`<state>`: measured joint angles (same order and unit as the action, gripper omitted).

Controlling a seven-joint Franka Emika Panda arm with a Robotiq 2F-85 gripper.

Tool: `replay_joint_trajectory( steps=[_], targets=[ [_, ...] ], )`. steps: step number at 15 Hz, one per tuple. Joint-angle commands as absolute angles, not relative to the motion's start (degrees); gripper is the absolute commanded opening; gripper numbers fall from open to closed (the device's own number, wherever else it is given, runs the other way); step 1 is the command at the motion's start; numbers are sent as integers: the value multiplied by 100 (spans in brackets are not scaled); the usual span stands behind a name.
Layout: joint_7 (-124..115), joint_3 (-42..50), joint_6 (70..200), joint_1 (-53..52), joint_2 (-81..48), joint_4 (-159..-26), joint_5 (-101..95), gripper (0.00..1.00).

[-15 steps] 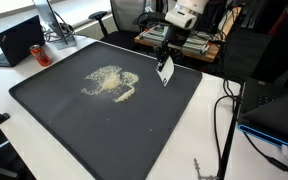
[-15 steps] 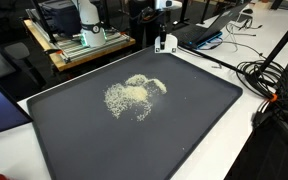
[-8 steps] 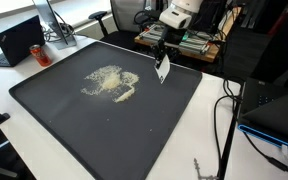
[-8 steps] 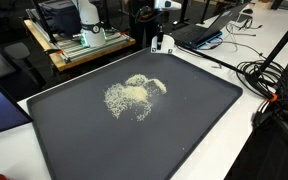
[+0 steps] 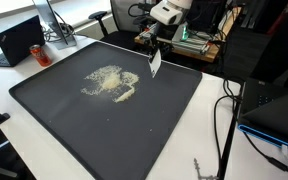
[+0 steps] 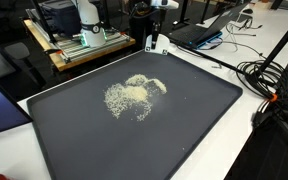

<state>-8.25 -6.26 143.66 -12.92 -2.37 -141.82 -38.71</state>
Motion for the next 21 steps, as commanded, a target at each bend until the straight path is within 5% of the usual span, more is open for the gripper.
replay_joint_trajectory(
  steps=[1, 21],
  targets=[
    [-500, -728, 14051, -1152, 11, -14296, -3581, 1],
    [1449, -256, 14002, -331, 302, -14420, -1834, 1]
  ],
)
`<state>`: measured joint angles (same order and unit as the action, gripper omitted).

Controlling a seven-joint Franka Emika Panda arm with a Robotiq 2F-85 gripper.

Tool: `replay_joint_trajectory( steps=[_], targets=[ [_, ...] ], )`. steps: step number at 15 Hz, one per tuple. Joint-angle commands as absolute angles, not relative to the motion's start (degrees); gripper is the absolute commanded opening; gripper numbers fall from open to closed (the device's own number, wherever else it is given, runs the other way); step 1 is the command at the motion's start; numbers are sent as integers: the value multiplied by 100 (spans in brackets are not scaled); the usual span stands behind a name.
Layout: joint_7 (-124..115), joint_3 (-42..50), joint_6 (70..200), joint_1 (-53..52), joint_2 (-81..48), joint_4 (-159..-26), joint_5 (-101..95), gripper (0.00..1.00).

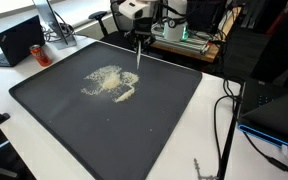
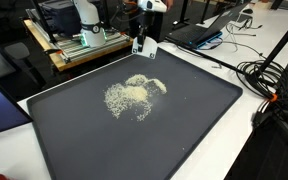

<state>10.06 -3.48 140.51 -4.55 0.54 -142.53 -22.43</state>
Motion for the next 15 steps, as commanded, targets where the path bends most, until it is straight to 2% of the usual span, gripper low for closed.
replay_joint_trajectory(
  steps=[1, 15],
  targets=[
    [1573, -211, 14019, -286, 305, -14421, -1697, 1],
    [2630, 471, 14410, 273, 436, -14482, 590, 1]
  ],
)
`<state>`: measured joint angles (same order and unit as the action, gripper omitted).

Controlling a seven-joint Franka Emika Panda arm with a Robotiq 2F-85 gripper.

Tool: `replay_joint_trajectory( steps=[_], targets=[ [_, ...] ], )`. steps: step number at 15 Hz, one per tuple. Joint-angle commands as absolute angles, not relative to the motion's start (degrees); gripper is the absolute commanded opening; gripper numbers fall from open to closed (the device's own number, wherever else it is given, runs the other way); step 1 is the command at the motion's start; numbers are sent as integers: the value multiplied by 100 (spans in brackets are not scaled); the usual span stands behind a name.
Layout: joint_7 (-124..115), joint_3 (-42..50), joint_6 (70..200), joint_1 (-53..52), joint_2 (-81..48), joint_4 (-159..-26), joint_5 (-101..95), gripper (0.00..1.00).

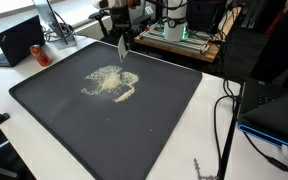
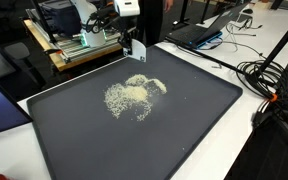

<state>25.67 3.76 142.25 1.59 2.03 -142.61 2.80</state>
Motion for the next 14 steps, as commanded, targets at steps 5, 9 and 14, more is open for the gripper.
replay_joint_trajectory(
  steps=[5, 9, 14],
  targets=[
    [1664, 588, 14892, 481, 434, -14553, -12, 1],
    [616, 599, 15240, 602, 462, -14628, -888, 1],
    [-950, 577, 15172, 751, 526, -14571, -2286, 1]
  ],
)
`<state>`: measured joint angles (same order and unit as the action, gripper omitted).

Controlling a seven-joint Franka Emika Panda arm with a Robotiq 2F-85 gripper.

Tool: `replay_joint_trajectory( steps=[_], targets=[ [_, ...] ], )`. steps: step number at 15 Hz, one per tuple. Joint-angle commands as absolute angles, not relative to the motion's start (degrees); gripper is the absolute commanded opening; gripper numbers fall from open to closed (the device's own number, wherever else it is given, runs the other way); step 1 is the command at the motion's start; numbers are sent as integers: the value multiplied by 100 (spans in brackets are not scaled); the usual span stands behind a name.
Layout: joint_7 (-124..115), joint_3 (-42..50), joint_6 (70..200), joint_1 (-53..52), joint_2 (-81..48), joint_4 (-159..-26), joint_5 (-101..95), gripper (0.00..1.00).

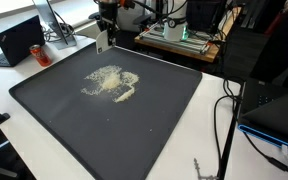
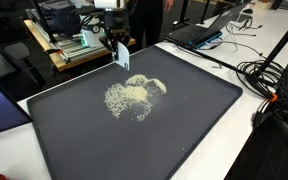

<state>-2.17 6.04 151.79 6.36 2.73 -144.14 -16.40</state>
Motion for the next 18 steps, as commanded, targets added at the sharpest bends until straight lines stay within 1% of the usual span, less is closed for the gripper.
replay_joint_trajectory(
  steps=[1, 5, 11, 18],
  targets=[
    [-1187, 567, 15136, 767, 523, -14553, -2468, 1],
    [-1782, 547, 15116, 775, 463, -14502, -2755, 1],
    [-2137, 577, 15130, 770, 253, -14463, -2633, 1],
    [-2072, 735, 15208, 774, 6, -14475, -2398, 1]
  ],
)
